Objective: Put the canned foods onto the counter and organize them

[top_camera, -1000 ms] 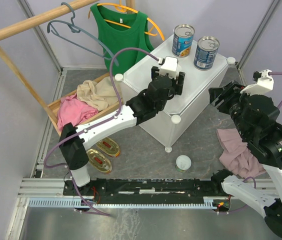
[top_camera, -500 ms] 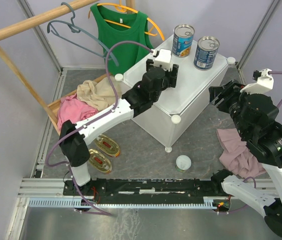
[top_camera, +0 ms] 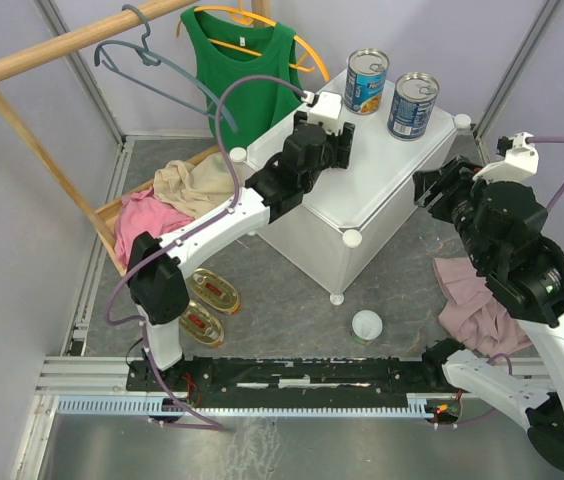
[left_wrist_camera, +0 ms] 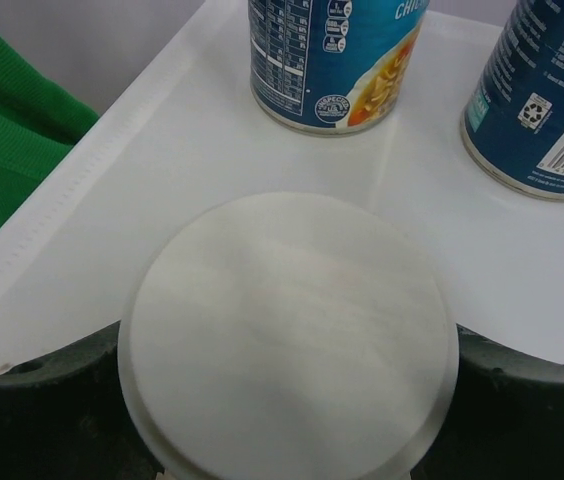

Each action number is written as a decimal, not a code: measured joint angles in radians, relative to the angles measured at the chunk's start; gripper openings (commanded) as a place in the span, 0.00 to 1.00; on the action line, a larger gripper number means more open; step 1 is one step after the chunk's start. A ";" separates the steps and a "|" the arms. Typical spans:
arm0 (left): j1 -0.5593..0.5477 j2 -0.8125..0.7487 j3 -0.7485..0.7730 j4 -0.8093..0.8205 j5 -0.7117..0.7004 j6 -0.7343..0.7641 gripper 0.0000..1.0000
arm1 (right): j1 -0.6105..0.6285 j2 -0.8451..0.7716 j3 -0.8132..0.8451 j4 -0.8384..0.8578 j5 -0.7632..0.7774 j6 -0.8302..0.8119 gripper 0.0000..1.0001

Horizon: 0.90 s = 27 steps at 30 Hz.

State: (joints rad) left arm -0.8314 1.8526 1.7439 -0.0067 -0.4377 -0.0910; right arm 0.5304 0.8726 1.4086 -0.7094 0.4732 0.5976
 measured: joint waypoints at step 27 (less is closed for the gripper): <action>0.067 0.125 0.150 -0.006 0.105 0.039 0.75 | 0.000 0.059 -0.013 0.045 0.003 -0.023 0.64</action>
State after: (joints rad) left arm -0.7647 1.9778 1.8935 -0.0128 -0.3328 -0.0517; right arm 0.5304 0.9318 1.3956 -0.6643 0.4763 0.5743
